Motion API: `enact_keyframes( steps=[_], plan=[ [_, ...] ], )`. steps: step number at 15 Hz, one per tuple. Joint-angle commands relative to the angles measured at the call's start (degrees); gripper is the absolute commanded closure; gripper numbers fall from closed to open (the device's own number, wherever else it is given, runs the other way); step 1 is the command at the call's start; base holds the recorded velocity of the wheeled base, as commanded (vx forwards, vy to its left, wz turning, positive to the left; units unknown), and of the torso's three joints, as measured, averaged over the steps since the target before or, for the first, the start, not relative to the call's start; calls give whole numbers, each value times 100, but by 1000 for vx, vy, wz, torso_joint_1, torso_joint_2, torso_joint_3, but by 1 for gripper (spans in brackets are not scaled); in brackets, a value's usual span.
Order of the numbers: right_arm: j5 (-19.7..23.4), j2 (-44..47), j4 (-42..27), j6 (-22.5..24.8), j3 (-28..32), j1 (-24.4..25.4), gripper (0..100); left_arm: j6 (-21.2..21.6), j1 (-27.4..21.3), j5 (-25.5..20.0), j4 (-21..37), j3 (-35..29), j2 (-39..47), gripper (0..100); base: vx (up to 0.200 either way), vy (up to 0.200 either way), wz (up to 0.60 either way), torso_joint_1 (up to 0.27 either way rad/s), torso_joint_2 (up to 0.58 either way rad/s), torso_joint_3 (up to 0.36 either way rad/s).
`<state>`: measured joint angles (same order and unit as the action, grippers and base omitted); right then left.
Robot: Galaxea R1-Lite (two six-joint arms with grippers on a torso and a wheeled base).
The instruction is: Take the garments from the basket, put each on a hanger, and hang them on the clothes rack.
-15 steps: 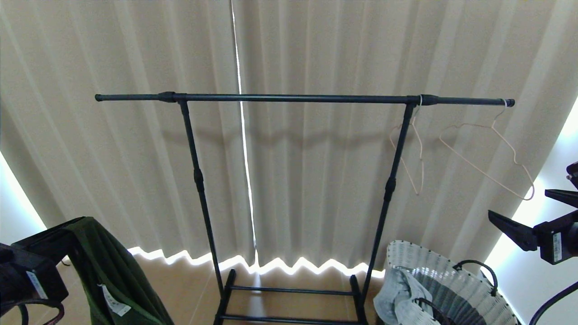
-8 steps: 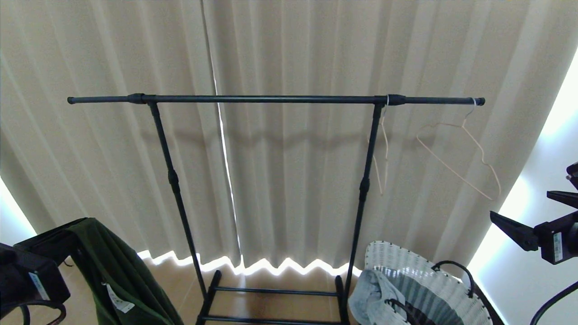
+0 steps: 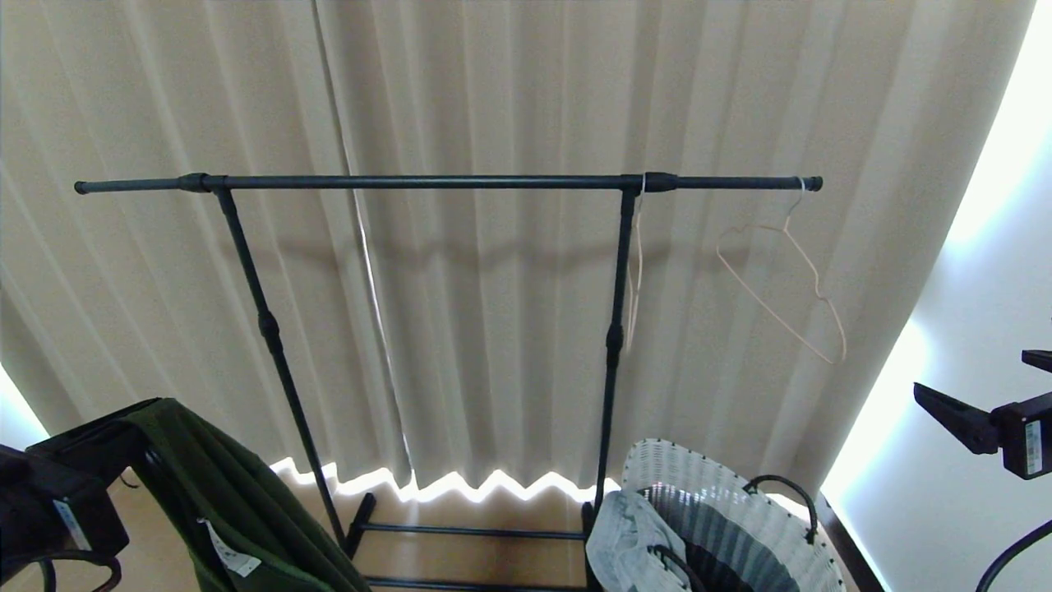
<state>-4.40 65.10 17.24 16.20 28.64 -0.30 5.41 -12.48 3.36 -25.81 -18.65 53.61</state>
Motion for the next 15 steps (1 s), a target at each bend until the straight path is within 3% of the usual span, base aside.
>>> enact_keyframes(
  steps=[1, 6, 15],
  plan=[
    [1, -15, 8, 6, 28, -154, 0, -5, 0, 6, 6, 2, 9, 100, 0, 0, 0, 0, 0, 0],
    [1, -15, 34, 6, 46, -251, 0, -23, 0, -2, 23, 2, 35, 100, 0, 0, 0, 0, 0, 0],
    [9, 20, 16, 15, 125, -251, 0, -31, 0, -2, 14, 2, 35, 100, 200, 0, 0, 1, 2, 2]
  ],
)
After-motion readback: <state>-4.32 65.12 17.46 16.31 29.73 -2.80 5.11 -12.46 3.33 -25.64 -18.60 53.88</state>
